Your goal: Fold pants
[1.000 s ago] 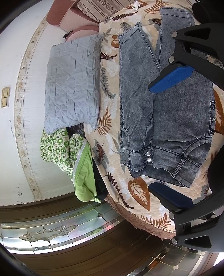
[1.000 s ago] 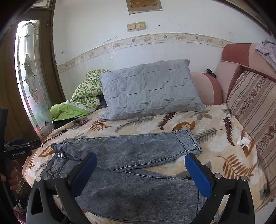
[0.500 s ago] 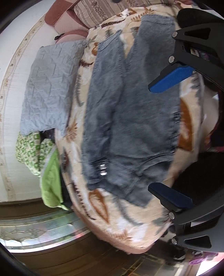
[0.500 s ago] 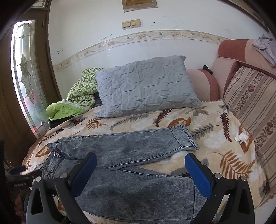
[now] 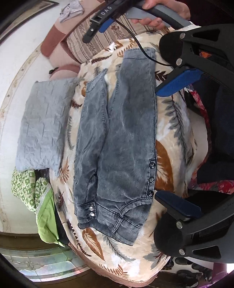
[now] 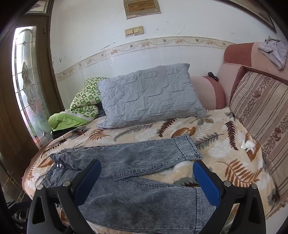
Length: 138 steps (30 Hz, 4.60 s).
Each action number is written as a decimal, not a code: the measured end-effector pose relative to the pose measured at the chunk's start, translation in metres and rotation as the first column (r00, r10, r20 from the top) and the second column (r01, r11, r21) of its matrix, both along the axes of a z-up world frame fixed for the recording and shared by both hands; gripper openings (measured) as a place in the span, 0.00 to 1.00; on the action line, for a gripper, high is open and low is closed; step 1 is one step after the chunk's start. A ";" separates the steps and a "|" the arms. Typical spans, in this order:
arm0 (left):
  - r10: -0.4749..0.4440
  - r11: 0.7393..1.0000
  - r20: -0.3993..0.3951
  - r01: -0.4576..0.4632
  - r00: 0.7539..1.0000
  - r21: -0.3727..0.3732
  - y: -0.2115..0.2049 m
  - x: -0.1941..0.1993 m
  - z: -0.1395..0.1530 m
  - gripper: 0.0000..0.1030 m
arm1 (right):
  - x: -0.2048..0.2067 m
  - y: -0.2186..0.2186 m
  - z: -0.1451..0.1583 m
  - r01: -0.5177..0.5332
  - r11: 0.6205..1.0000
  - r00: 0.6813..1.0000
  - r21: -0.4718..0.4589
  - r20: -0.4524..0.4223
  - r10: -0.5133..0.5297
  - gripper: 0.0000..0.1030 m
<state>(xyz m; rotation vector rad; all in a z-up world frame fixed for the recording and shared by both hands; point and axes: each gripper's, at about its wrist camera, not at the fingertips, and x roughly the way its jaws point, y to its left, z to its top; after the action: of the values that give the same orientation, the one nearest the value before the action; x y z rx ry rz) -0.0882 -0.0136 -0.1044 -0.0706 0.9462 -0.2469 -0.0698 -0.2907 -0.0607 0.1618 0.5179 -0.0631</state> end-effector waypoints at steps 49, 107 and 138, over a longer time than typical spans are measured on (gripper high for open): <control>0.094 0.993 -0.200 -0.105 0.975 -0.047 0.128 0.372 -0.034 0.03 | 0.291 -0.185 -0.131 0.135 0.967 0.905 0.218 -0.424 -0.031 0.20; 0.044 0.976 0.050 -0.032 0.998 -0.216 0.190 0.179 0.060 0.03 | 0.174 -0.206 -0.088 0.317 0.742 0.943 0.591 -0.282 -0.177 0.15; 0.141 0.990 0.053 -0.141 0.989 -0.003 0.201 0.108 0.041 0.41 | -0.002 -0.230 -0.128 0.419 0.775 0.807 0.472 -0.585 -0.080 0.19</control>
<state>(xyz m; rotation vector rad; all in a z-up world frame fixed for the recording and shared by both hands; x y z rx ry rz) 0.0202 0.1870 -0.0637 -0.1295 0.8844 -0.1170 -0.0714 -0.5204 -0.1892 0.8523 1.0775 -0.2293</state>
